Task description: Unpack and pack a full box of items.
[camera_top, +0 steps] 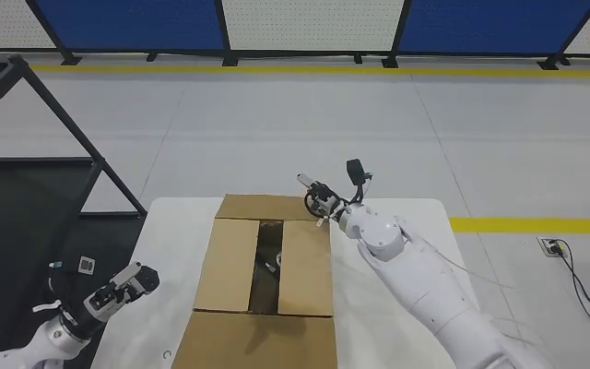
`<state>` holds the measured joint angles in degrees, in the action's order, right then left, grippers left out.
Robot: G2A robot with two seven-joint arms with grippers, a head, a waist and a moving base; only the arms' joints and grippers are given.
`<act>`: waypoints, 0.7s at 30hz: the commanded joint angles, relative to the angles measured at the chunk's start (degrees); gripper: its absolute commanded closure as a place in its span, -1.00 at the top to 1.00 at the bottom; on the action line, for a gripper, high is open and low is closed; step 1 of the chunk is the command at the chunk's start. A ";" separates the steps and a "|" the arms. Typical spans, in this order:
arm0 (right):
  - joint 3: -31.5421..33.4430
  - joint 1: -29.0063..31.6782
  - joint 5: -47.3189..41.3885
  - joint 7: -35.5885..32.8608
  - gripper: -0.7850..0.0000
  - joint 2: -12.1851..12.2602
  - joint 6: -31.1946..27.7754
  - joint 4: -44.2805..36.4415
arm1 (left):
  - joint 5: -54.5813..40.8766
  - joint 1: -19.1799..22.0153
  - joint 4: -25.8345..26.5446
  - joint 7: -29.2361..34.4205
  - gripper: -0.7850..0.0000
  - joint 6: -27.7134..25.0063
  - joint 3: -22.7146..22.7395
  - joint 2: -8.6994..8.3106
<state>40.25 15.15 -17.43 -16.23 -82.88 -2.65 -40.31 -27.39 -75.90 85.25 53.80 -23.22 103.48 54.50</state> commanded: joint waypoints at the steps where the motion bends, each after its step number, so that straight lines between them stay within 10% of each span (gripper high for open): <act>1: -0.13 -0.46 0.20 -0.84 1.00 -0.47 0.00 1.25 | 0.30 0.25 -0.39 -0.06 1.00 0.17 -0.27 -0.02; 21: 4.10 -0.61 -0.53 -4.88 1.00 -2.31 -5.71 2.94 | 2.14 1.14 -1.90 -1.65 1.00 1.13 -1.64 -0.21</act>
<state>43.89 14.27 -17.87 -20.10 -85.36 -7.58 -36.60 -25.15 -74.72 83.34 52.33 -22.15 101.85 54.29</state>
